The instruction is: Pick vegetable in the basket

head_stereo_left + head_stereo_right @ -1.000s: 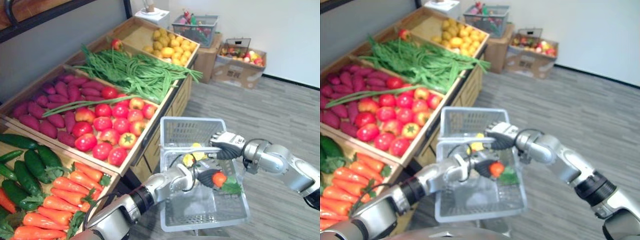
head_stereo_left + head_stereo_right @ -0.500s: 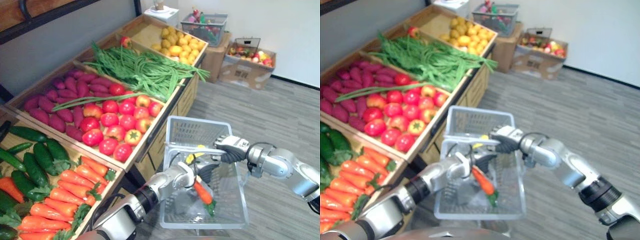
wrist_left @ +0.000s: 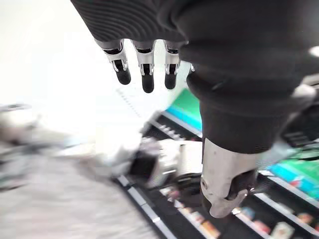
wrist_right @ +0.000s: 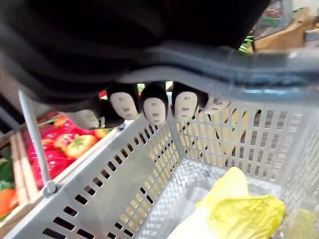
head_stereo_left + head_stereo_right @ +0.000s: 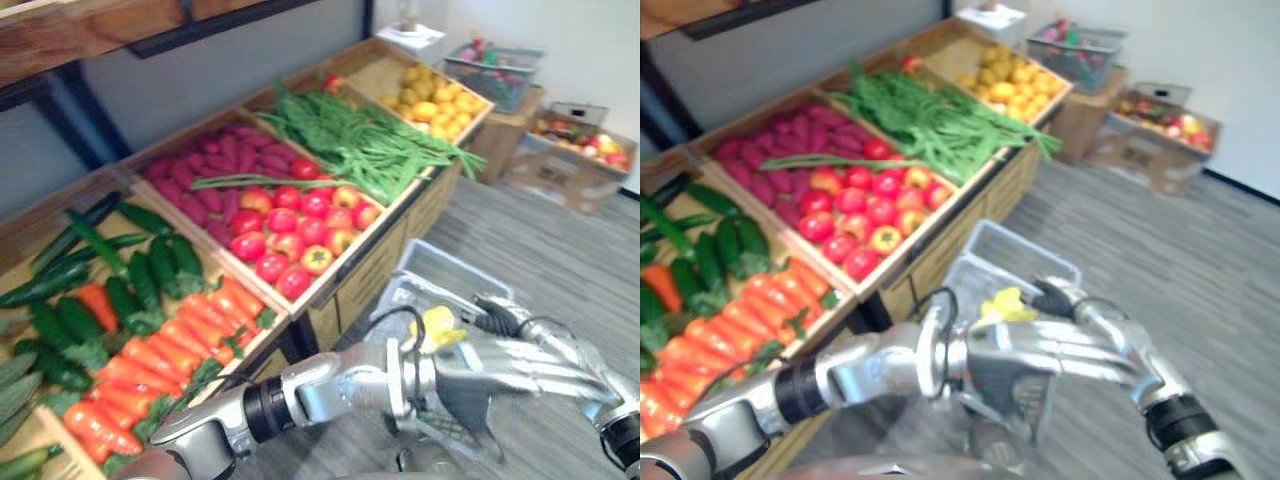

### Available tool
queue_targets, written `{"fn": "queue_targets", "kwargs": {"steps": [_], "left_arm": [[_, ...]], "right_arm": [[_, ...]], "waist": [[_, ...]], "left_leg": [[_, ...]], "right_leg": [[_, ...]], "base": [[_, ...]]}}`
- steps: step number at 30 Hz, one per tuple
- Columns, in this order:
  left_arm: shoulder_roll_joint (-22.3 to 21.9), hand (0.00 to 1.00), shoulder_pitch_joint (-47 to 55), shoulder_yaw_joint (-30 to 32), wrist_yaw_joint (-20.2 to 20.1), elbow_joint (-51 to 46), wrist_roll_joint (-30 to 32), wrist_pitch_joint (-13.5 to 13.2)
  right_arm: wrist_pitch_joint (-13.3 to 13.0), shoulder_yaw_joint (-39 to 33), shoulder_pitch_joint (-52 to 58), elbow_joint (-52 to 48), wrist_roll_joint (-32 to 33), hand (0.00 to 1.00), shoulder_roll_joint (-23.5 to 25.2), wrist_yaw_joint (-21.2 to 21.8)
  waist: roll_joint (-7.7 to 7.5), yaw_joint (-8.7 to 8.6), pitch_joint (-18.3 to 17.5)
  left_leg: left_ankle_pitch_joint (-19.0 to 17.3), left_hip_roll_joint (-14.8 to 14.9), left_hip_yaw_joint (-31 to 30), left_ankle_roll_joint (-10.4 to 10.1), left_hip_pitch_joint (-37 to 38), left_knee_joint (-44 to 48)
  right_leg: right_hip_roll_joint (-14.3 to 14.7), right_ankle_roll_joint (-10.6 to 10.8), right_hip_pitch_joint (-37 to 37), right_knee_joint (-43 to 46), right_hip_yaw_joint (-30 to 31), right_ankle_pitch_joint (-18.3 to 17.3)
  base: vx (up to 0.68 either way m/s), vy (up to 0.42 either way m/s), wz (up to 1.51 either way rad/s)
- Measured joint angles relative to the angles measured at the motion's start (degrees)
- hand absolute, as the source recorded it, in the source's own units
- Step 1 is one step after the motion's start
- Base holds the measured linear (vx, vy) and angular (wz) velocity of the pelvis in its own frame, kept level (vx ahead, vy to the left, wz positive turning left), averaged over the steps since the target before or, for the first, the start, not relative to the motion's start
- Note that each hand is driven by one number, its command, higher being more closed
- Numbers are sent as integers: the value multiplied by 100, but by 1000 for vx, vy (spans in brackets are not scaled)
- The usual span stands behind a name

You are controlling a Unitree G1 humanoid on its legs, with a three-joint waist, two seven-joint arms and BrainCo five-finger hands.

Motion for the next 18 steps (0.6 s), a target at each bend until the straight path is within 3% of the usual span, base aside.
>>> {"fn": "queue_targets", "kwargs": {"steps": [4,6,11,14,16,18], "left_arm": [[262,0,4,-64,18,-245,-465,-10],[629,0,7,-60,21,-408,-579,20],[1097,0,66,255,77,-930,-586,30],[1343,0,521,938,192,-1280,-583,29],[1423,0,1140,1676,297,-1434,-562,32],[1371,0,1808,2416,354,-1479,-535,45]], "right_arm": [[277,-998,475,607,-6,100,525,-281],[381,-1619,745,842,-1,100,864,-469],[531,-2926,1222,1453,39,100,1577,-825],[628,-3618,1373,1907,231,100,1876,-1017],[657,-4058,1410,2251,372,100,2121,-1097],[665,-4327,1433,2502,537,100,2297,-1219]], "waist": [[-1,67,6],[-4,76,8],[-35,293,33],[-36,343,24],[-52,474,18],[-58,492,12]], "left_leg": [[-15,-31,-684,60,-364,29],[25,-100,-1097,144,-616,24],[174,-386,-1948,366,-1048,-118],[321,-666,-2478,501,-1259,-331],[453,-855,-2812,567,-1379,-508],[570,-989,-3089,613,-1468,-649]], "right_leg": [[-268,3,193,-56,-571,-51],[-437,13,266,-56,-920,-110],[-811,57,477,-47,-1662,-208],[-1063,99,659,-20,-2199,-320],[-1222,119,700,58,-2508,-407],[-1304,115,762,36,-2762,-433]], "base": [[-77,-20,88],[-71,2,88],[-41,33,90],[9,38,99],[27,46,76],[56,20,65]]}}
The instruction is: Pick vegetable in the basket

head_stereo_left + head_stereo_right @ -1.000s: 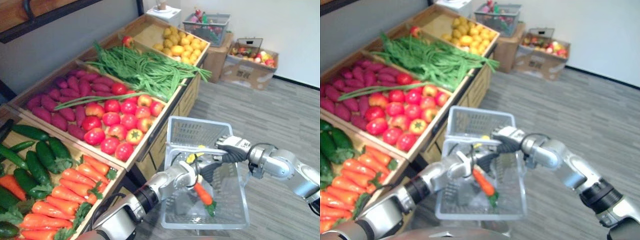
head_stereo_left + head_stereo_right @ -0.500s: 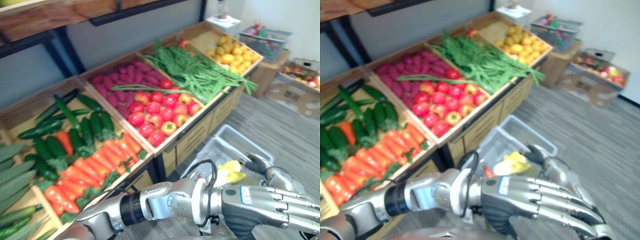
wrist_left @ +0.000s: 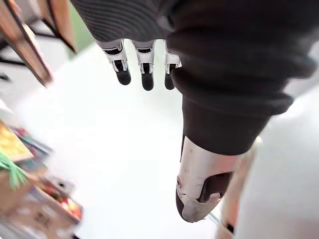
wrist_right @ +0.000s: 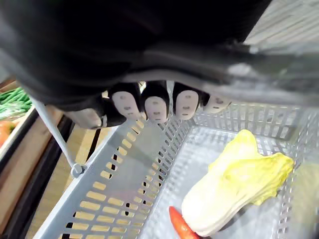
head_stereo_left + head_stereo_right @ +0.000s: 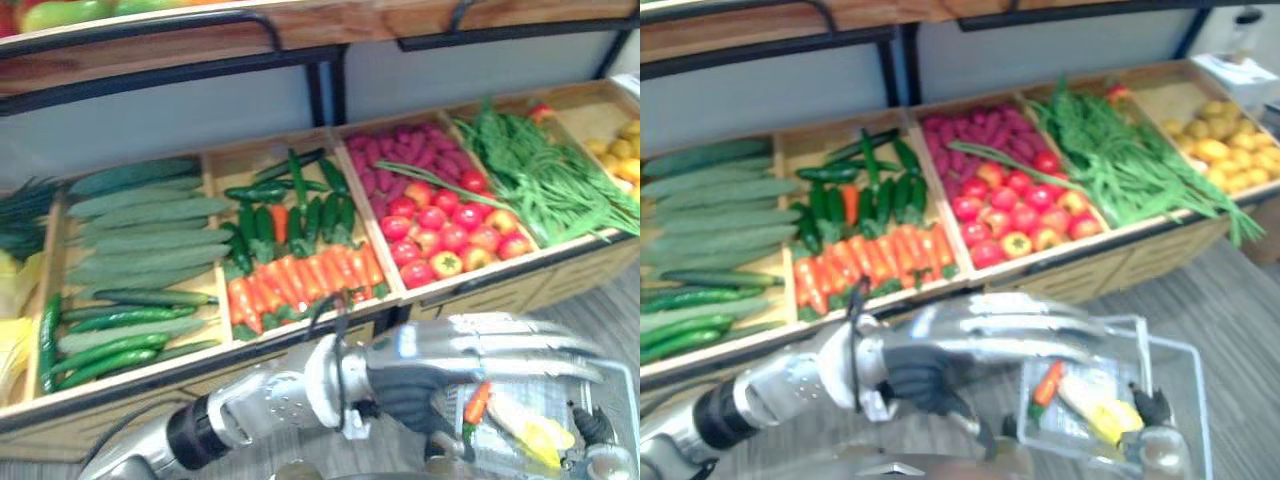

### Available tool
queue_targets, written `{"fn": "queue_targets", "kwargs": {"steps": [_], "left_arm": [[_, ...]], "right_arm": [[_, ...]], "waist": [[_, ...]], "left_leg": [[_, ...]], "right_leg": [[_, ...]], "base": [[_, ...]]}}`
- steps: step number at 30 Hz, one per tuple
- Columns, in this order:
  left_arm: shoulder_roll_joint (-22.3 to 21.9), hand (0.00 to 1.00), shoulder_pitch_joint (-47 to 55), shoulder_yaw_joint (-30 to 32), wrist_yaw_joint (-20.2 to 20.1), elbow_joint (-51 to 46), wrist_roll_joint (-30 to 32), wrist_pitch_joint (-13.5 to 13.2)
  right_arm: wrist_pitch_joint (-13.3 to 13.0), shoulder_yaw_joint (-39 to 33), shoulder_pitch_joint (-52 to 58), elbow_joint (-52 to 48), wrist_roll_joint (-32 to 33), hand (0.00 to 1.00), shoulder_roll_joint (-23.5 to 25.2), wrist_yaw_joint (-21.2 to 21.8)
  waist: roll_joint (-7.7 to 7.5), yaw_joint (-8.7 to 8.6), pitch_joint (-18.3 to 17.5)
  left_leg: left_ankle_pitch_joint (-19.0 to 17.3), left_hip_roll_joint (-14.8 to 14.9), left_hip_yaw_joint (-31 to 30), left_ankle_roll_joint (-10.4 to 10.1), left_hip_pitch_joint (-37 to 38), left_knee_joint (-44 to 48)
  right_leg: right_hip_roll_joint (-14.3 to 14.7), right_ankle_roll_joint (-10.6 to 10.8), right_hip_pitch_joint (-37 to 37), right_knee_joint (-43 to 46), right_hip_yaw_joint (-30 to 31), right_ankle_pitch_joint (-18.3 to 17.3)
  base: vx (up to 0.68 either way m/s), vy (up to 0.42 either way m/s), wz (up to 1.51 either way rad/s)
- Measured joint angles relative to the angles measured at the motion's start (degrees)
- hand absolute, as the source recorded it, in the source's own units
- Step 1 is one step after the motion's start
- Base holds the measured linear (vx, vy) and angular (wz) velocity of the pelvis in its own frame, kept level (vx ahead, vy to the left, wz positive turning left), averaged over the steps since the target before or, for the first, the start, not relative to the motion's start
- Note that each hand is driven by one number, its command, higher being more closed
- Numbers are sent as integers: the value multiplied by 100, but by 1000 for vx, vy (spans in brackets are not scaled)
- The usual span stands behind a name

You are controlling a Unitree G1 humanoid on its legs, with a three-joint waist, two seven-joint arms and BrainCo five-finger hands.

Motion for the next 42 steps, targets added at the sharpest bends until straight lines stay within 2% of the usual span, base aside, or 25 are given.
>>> {"fn": "queue_targets", "kwargs": {"steps": [1,3,4,5,7,9,11,12,15,19,22,23,26,27,30,33,35,36,42], "left_arm": [[-17,0,259,282,25,1,25,21],[-298,0,1308,1473,178,53,192,182],[-563,0,1640,1912,226,185,238,210],[-1192,0,2121,2645,425,581,451,311],[-1695,0,2392,3185,602,956,617,445],[-2214,0,2586,4033,924,2064,979,750],[-2478,0,2626,4508,1103,2793,1151,944],[-2707,0,2682,4887,1338,3421,1201,1116],[-2917,0,2756,5313,1677,4123,1222,1294],[-3219,0,2743,6409,2188,5444,1211,1436],[-3389,0,2641,7068,2523,6331,679,1517],[-3419,0,2619,7355,2627,6901,405,1574],[-3415,0,2466,8010,2656,8370,-248,1735],[-3420,0,2474,8123,2636,8792,-344,1800],[-3415,0,2510,8150,2455,9210,-325,1990],[-3375,0,2457,7971,2253,9354,-301,1991],[-3347,0,2381,7840,2134,9422,-297,1993],[-3350,0,2347,7733,2027,9438,-298,1993],[-3303,0,2198,7023,1707,9463,-297,1967]], "right_arm": [[2,-85,-5,95,24,100,64,-34],[-1,-247,-55,563,254,100,267,-137],[0,-372,-62,785,276,100,351,-174],[2,-544,-69,1162,446,100,465,-257],[6,-645,-127,1393,512,100,539,-271],[28,-717,-302,1706,665,100,553,-306],[28,-754,-370,1752,665,100,558,-316],[1,-754,-368,1752,680,100,592,-360],[-21,-753,-278,1733,846,100,720,-440],[-43,-694,-71,1547,878,100,931,-562],[-49,-683,14,1448,878,100,984,-663],[-49,-695,30,1454,880,100,982,-699],[-48,-806,-31,1563,876,100,957,-742],[-50,-825,-102,1686,876,100,933,-759],[-53,-810,-214,1899,874,100,894,-778],[-58,-690,-295,2036,869,100,863,-810],[-59,-577,-330,2043,871,100,851,-834],[-62,-530,-359,2056,873,100,843,-837],[-64,-354,-399,2139,877,100,749,-832]], "waist": [[-9,5,0],[-83,90,-34],[-120,118,-57],[-178,169,-139],[-186,175,-185],[-203,161,-207],[-222,163,-216],[-241,157,-229],[-273,147,-266],[-287,146,-469],[-252,142,-542],[-240,138,-583],[-209,113,-649],[-208,105,-649],[-222,77,-650],[-254,12,-620],[-222,-33,-617],[-270,-36,-577],[-220,-88,-547]], "left_leg": [[47,-44,-64,10,-6,-61],[221,-194,-245,29,-14,-363],[298,-252,-325,28,-16,-494],[437,-345,-483,29,-69,-722],[549,-394,-591,33,-92,-878],[750,-463,-740,94,-79,-1097],[791,-485,-751,93,-36,-1188],[813,-519,-771,105,74,-1288],[825,-552,-909,108,223,-1395],[872,-602,-1046,107,359,-1588],[913,-635,-1076,74,470,-1758],[942,-655,-1079,66,514,-1857],[954,-726,-1237,67,534,-2016],[972,-742,-1250,42,544,-2048],[976,-742,-1199,45,571,-2050],[955,-734,-1140,24,640,-2059],[943,-732,-1101,12,657,-2067],[926,-731,-1023,7,716,-2086],[897,-735,-1041,-3,762,-2119]], "right_leg": [[-20,-8,13,2,-57,-9],[-49,-67,62,-64,-209,-61],[-59,-76,102,-136,-281,-67],[-72,-78,114,-223,-416,-68],[-72,-79,114,-259,-518,-67],[-56,-76,129,-285,-653,-60],[-54,-86,144,-286,-671,-66],[-61,-139,235,-293,-701,-98],[-67,-259,424,-284,-859,-178],[-93,-332,596,-266,-1062,-280],[-117,-293,643,-216,-1128,-361],[-127,-253,643,-200,-1134,-405],[-136,-198,609,-226,-1139,-438],[-133,-186,599,-254,-1116,-430],[-117,-123,601,-314,-1049,-389],[-94,-116,600,-356,-924,-384],[-86,-97,596,-387,-882,-371],[-78,-72,590,-414,-806,-355],[-65,-72,610,-459,-782,-355]], "base": [[71,1,60],[57,-15,43],[67,-24,56],[63,-25,52],[54,-21,37],[48,-24,27],[23,-12,11],[33,0,9],[31,6,21],[29,7,21],[12,-4,12],[15,-6,6],[15,-5,0],[30,-3,-7],[44,-7,-11],[50,-16,-19],[21,-12,-16],[21,-14,-29],[7,-5,-5]]}}
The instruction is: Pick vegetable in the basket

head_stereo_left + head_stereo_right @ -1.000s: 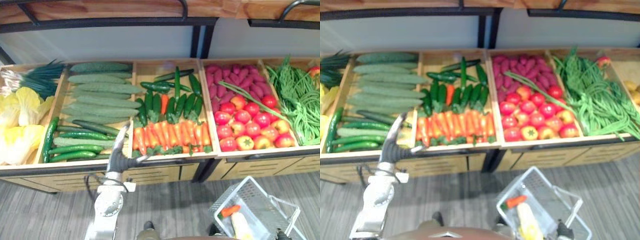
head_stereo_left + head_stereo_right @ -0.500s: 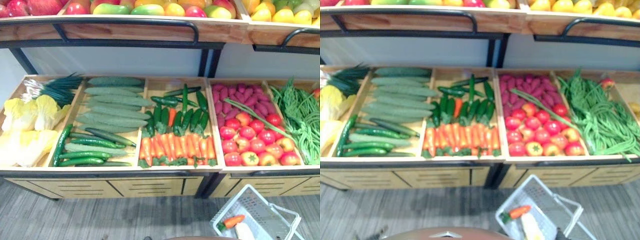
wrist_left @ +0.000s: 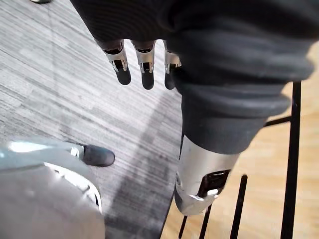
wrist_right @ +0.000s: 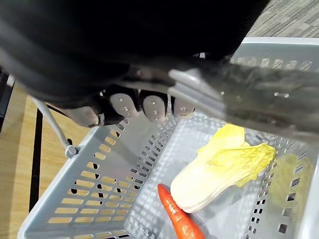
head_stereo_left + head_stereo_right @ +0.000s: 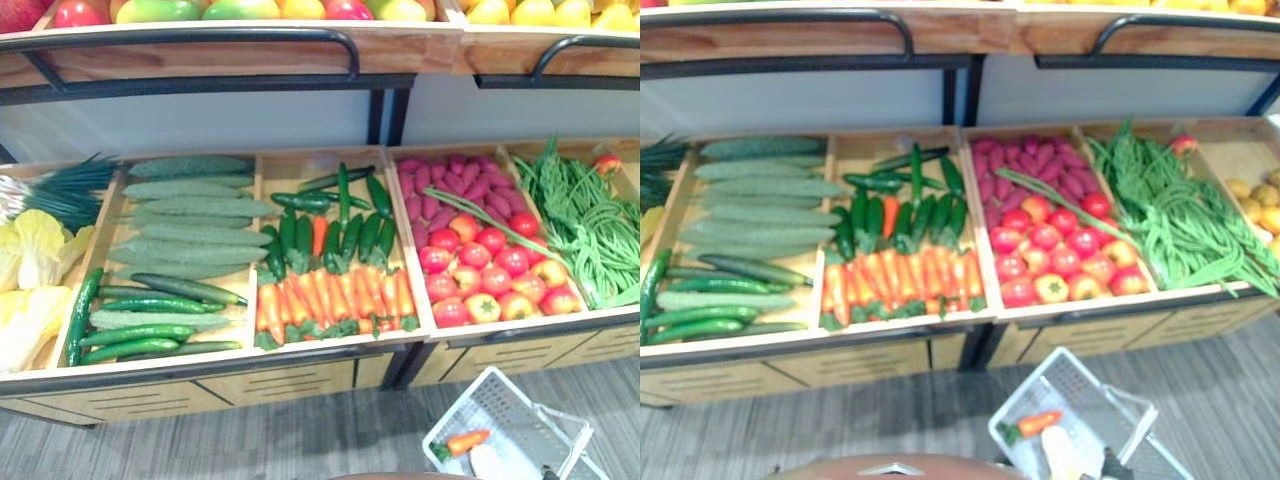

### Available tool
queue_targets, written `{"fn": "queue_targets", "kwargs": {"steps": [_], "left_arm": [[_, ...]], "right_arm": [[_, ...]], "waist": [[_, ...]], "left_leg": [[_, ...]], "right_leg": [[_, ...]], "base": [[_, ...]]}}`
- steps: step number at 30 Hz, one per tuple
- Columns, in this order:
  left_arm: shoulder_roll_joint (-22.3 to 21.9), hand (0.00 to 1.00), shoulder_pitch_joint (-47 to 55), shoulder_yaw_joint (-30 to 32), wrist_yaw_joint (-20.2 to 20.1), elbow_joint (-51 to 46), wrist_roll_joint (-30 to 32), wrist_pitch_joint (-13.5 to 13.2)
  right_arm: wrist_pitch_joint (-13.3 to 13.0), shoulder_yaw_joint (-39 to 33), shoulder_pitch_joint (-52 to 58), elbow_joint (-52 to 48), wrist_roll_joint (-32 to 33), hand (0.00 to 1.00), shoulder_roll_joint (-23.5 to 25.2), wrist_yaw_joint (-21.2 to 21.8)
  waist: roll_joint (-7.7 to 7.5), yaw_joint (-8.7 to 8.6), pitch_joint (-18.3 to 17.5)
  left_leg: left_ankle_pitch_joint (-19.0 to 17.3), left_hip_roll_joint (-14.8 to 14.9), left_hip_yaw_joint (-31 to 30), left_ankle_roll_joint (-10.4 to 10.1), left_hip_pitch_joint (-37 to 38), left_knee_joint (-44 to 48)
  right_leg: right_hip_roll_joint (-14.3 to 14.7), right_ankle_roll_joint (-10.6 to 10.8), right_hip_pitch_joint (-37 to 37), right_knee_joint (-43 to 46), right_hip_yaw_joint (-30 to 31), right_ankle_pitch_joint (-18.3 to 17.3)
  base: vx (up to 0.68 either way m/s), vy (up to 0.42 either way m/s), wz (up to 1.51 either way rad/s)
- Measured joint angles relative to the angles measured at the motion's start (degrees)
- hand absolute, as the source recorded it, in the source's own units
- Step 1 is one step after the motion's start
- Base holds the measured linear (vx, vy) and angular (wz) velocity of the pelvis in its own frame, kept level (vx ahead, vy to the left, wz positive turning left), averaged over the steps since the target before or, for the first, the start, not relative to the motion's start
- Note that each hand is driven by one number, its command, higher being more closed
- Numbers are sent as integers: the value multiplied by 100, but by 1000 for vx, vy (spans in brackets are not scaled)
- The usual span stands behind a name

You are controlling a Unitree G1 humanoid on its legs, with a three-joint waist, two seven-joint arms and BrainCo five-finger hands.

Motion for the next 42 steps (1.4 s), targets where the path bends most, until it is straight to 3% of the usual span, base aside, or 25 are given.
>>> {"fn": "queue_targets", "kwargs": {"steps": [5,9,11,14,16,17,18,19,20,21,22,24,27,28,29,32,34,36,37,38,39,42], "left_arm": [[100,0,-2,-389,-15,-1,25,-20],[178,0,-6,-620,-30,-2,26,-21],[251,0,-92,-748,-41,-3,40,-18],[384,0,-185,-1152,-59,13,273,-17],[415,0,-236,-1182,-39,156,323,-17],[421,0,-304,-1174,-16,210,354,-17],[378,0,-252,-1170,-20,225,447,-30],[395,0,-265,-1149,-29,177,512,-28],[395,0,-265,-1153,-26,118,530,-27],[396,0,-266,-1171,-26,36,531,-21],[394,0,-194,-1194,-26,-6,529,-21],[400,0,-169,-1209,-25,-16,524,-15],[387,0,-236,-1153,-43,-58,512,-16],[342,0,-258,-1130,-61,-72,512,-18],[262,0,-276,-1079,-73,-82,516,-19],[127,0,-392,-1007,-71,-50,515,-17],[55,0,-480,-1009,-70,-17,514,-19],[17,0,-513,-1071,-71,-12,509,-23],[15,0,-513,-1071,-71,-20,499,-25],[13,0,-520,-1089,-70,-17,489,-33],[-12,0,-554,-1112,-76,-43,479,-75],[-21,0,-570,-1109,-50,-402,378,-250]], "right_arm": [[-14,210,-84,-9,0,100,-25,0],[-96,224,-132,-20,23,100,-15,15],[-144,220,-146,-58,201,100,-3,45],[-221,233,-155,-275,259,100,47,120],[-265,437,-207,-522,289,100,122,118],[-299,585,-264,-600,290,100,116,117],[-300,794,-435,-646,307,100,98,124],[-303,867,-521,-671,355,100,126,116],[-301,907,-535,-666,406,100,127,120],[-260,870,-572,-553,455,100,96,101],[-233,885,-637,-387,455,100,76,90],[-245,969,-680,-264,439,100,102,98],[-196,937,-801,-41,407,100,95,106],[-183,924,-830,-2,408,100,83,103],[-184,935,-821,-3,402,100,51,99],[-171,998,-798,-2,393,100,-50,99],[-166,997,-678,-2,393,100,-59,97],[-202,1026,-472,-6,392,100,-51,94],[-201,1081,-458,-8,390,100,-59,92],[-206,1186,-498,-30,370,100,-69,93],[-205,1244,-581,-30,343,100,-82,89],[-203,1394,-859,19,168,100,10,120]], "waist": [[38,-67,176],[-24,-80,407],[-92,-97,560],[-69,-101,636],[-28,-101,668],[-5,-89,721],[192,26,783],[169,-83,892],[128,-87,924],[87,-71,953],[87,-68,946],[93,-81,945],[93,-46,945],[112,-59,921],[232,-53,867],[381,-80,845],[461,-117,798],[430,-222,807],[426,-224,809],[370,-179,835],[315,-176,859],[35,130,1042]], "left_leg": [[-2,-2,-23,-2,104,-31],[-52,17,-25,-22,252,-3],[-424,72,-18,11,38,692],[-1082,309,336,64,-468,1896],[-1320,522,967,120,-456,2168],[-1399,567,1379,253,-375,2148],[-1323,673,1915,440,-228,1794],[-1294,720,2359,444,-116,1761],[-1296,696,2604,450,-19,1732],[-1315,659,3083,510,174,1723],[-1325,645,3506,529,276,1737],[-1327,660,4086,533,302,1796],[-1327,818,4773,532,291,2032],[-1327,928,4961,531,281,2155],[-1283,1010,5143,525,252,2190],[-1194,1138,5381,526,264,2361],[-1159,1409,5310,575,332,2810],[-971,2092,4977,640,356,4080],[-817,2283,4868,642,339,4441],[-900,2310,4362,375,85,4756],[-1245,1938,3615,217,-190,4417],[-1451,212,813,287,-558,2885]], "right_leg": [[0,-30,79,44,-14,-34],[-61,-38,-18,589,60,-331],[-152,-102,-173,1030,227,-496],[-89,-91,-654,1278,881,-411],[132,-422,-1014,1170,1272,119],[319,-772,-1215,854,1247,838],[546,-936,-1206,242,1021,1635],[486,-1070,-1356,1361,348,748],[347,-1125,-1409,2198,-83,101],[65,-1067,-1284,3289,-702,-573],[-115,-1018,-1069,3852,-994,-782],[-208,-882,-804,4162,-991,-822],[-72,-492,-471,3321,-967,-1025],[115,-430,-371,2804,-1010,-1113],[335,-431,-333,2325,-945,-1112],[566,-433,-294,1662,-856,-1112],[690,-451,-78,1387,-822,-1121],[878,-465,407,1003,-830,-1113],[903,-469,467,965,-778,-1115],[799,-549,536,1016,-538,-1155],[644,-551,424,1137,-309,-1158],[197,-546,284,1336,482,-1154]], "base": [[0,0,0],[0,-1,-1],[-18,7,-16],[-74,56,-81],[-139,148,-188],[-263,194,-263],[-283,170,-283],[-271,140,-231],[-184,121,-184],[-181,148,-198],[-129,100,-195],[-113,20,-175],[-75,-135,-145],[-70,-255,-131],[-55,-215,-126],[-59,-222,-97],[-44,-168,-41],[-43,-109,-12],[-41,-39,-33],[-39,71,-47],[-33,123,-68],[-3,220,-115]]}}
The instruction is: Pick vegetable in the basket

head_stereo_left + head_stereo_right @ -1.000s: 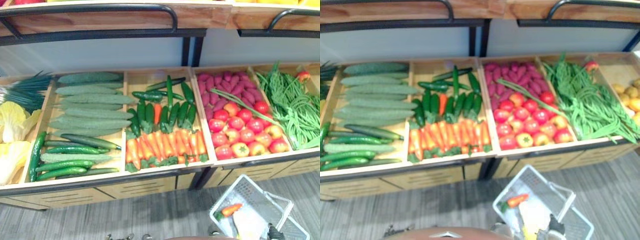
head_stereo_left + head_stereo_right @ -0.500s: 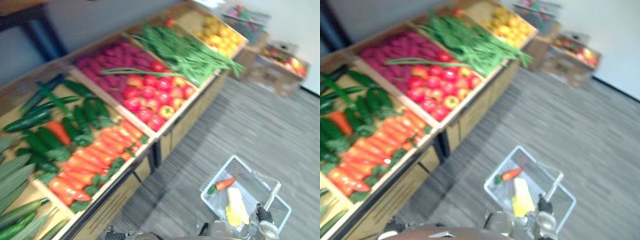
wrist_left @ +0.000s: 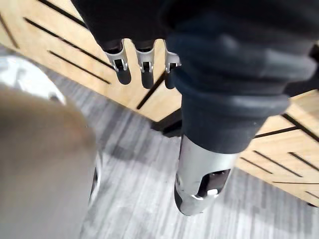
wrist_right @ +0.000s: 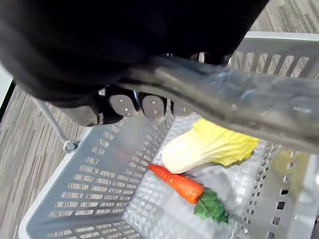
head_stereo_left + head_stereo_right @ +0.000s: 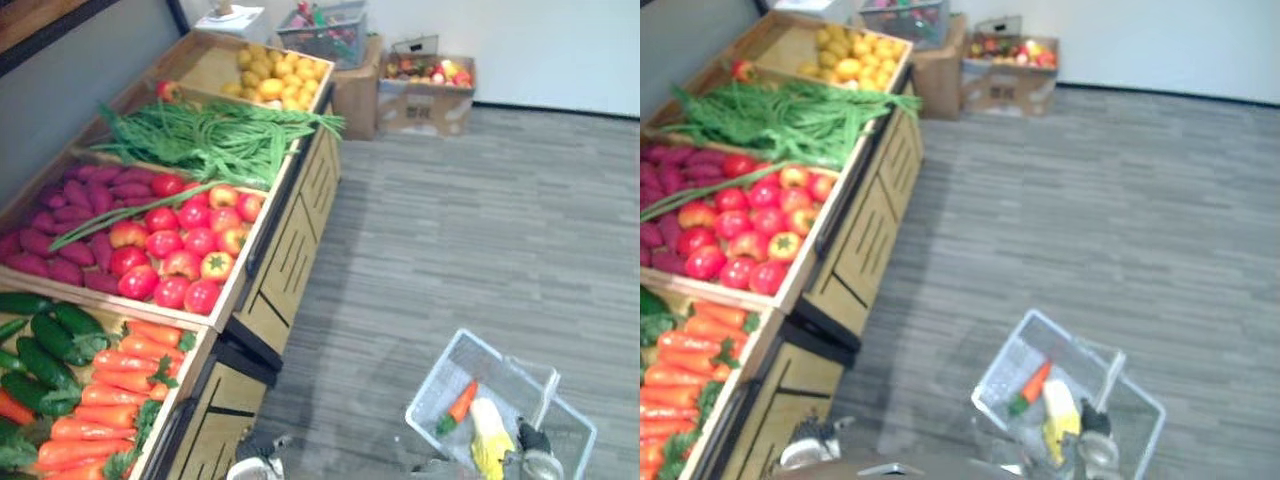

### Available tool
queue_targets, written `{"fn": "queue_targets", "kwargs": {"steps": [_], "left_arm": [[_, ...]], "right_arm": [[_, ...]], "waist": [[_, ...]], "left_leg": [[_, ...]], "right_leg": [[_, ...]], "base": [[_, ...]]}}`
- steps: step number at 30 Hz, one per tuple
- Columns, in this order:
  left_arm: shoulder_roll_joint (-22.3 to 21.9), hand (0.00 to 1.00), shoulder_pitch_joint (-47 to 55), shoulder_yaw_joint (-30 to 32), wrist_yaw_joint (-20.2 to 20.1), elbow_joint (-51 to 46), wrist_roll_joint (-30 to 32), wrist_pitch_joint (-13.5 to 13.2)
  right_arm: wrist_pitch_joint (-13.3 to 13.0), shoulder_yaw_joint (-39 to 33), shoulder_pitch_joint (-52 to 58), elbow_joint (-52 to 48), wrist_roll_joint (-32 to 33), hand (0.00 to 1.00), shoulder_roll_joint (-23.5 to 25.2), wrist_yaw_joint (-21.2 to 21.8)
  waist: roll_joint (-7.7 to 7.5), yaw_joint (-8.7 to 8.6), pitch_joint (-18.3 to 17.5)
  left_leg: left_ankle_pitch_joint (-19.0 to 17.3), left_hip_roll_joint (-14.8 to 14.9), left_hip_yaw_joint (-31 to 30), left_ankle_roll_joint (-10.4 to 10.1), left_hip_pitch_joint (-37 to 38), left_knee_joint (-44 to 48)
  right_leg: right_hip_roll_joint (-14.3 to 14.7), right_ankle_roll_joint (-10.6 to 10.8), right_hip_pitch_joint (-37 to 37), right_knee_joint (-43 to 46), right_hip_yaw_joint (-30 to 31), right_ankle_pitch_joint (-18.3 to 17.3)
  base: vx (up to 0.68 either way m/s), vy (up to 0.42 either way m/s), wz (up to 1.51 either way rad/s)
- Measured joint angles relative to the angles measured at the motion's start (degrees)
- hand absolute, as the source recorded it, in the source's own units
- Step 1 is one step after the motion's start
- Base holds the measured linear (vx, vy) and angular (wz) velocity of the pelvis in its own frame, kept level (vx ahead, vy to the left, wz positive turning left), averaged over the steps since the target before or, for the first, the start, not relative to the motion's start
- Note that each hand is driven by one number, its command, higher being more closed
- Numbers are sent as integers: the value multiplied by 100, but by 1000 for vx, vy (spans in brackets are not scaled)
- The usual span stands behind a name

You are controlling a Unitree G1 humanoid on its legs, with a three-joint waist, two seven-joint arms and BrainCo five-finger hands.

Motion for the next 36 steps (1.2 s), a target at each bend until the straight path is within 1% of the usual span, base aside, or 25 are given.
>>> {"fn": "queue_targets", "kwargs": {"steps": [1,2,3,4,5,6,8,10,11,13,15,16,17,18,20,23,24,26,27,28,29,30,32,34,36], "left_arm": [[5,0,26,12,28,0,-76,-9],[-23,0,88,18,33,4,-76,-10],[-19,0,99,66,20,2,-124,-13],[111,0,158,98,25,22,-126,-3],[225,0,188,73,13,88,-118,-5],[286,0,187,75,17,165,-112,14],[284,0,254,122,20,324,-61,33],[241,0,350,154,32,393,-9,64],[216,0,384,164,37,386,121,68],[195,0,390,114,37,386,236,64],[216,0,402,-35,44,386,380,61],[236,0,397,-133,49,387,398,62],[270,0,399,-260,49,382,427,60],[329,0,405,-360,38,386,513,57],[372,0,417,-408,30,395,518,59],[401,0,452,-405,52,389,511,53],[401,0,410,-405,60,389,510,53],[379,0,375,-398,75,387,511,54],[376,0,387,-351,84,367,511,46],[352,0,387,-239,93,350,506,42],[275,0,368,-174,96,340,508,42],[135,0,416,-31,97,280,506,18],[-54,0,462,183,117,279,505,22],[-86,0,472,245,122,279,505,24],[-86,0,476,257,112,275,486,23]], "right_arm": [[-6,113,-53,22,-4,100,-10,10],[-26,178,-65,16,-9,100,-47,27],[-46,177,-88,0,-14,100,-3,39],[-102,233,-79,-12,-24,100,81,73],[-132,232,-74,-23,-56,100,115,88],[-147,218,-36,-23,-63,100,113,91],[-165,204,-51,-58,-63,100,104,95],[-197,227,-51,-89,-69,100,170,102],[-233,232,-25,-179,-111,100,216,99],[-230,282,15,-311,-170,100,221,96],[-224,354,24,-399,-173,100,227,94],[-223,399,25,-470,-175,100,229,88],[-231,447,26,-542,-190,100,247,79],[-266,454,59,-621,-190,100,263,68],[-286,445,170,-704,-178,100,285,46],[-274,445,300,-697,-167,100,384,19],[-265,450,279,-694,-171,100,395,29],[-260,440,235,-701,-173,100,410,33],[-254,423,256,-701,-172,100,438,30],[-254,371,299,-696,-170,100,449,30],[-237,321,295,-697,-167,100,429,26],[-218,233,320,-698,-167,100,421,17],[-209,142,337,-694,-163,100,369,15],[-184,64,342,-684,-162,100,366,8],[-159,-94,372,-644,-153,100,369,-9]], "waist": [[45,124,19],[219,159,29],[152,184,68],[112,187,82],[-15,159,109],[-93,137,105],[-93,181,110],[-85,258,111],[-65,257,101],[-9,255,70],[14,270,69],[37,276,67],[43,293,69],[21,286,65],[-17,232,19],[-73,240,-217],[-64,253,-220],[19,245,-203],[-4,239,-233],[-35,229,-263],[21,229,-289],[163,245,-345],[311,243,-347],[365,243,-355],[358,236,-352]], "left_leg": [[161,-494,-1241,-22,151,-969],[550,-492,-1786,-12,290,-1504],[500,-535,-1750,90,324,-1462],[505,-694,-2017,41,277,-1289],[500,-810,-2223,48,180,-1137],[466,-884,-2302,68,33,-969],[238,-863,-2088,225,-93,-844],[125,-860,-1869,325,-84,-843],[111,-865,-1757,339,-68,-847],[56,-867,-1694,360,-41,-874],[-71,-788,-1568,375,68,-881],[-114,-694,-1461,381,129,-890],[-151,-608,-1326,351,242,-914],[-147,-601,-1274,367,373,-954],[-126,-630,-1276,390,623,-1103],[-25,-564,-1282,362,690,-1312],[-14,-481,-1310,338,623,-1302],[38,-322,-1474,238,593,-1352],[79,-282,-1620,147,614,-1415],[71,-244,-1794,0,617,-1420],[114,-148,-1871,-67,639,-1436],[256,-3,-1997,-220,650,-1529],[431,205,-2218,-369,709,-1690],[598,299,-2373,-444,682,-1700],[868,301,-2419,-364,528,-1601]], "right_leg": [[-2,82,11,12,303,44],[157,163,-17,-12,438,83],[167,226,12,-55,549,80],[82,333,-11,-208,614,196],[48,333,-31,-272,675,198],[43,327,-97,-339,754,204],[47,369,-244,-467,939,353],[26,434,-317,-557,1089,391],[-7,500,-326,-588,1105,431],[-10,517,-392,-557,1165,440],[52,519,-507,-253,1221,438],[101,518,-668,103,1231,438],[158,516,-984,765,1229,437],[147,507,-1238,1373,1199,431],[83,505,-1333,1783,1140,432],[42,173,-1273,1469,882,208],[115,147,-1301,1131,829,162],[287,155,-1307,657,885,195],[328,226,-1292,447,943,301],[321,388,-1241,460,892,318],[389,348,-1180,510,762,291],[479,222,-1170,623,571,208],[630,58,-969,635,204,14],[683,-41,-826,621,-57,-57],[663,-111,-627,580,-442,-99]], "base": [[79,367,-151],[72,356,-132],[81,226,-91],[62,127,-60],[65,124,-40],[13,142,-30],[-10,170,-47],[-40,130,-60],[-48,64,-49],[-35,29,-34],[-35,-2,-45],[-71,-44,-63],[-67,-33,-62],[-46,-7,-42],[80,12,-4],[126,-36,3],[112,-110,6],[118,-155,27],[169,-277,61],[141,-238,63],[190,-329,68],[159,-286,64],[153,-291,66],[62,-192,66],[18,-182,89]]}}
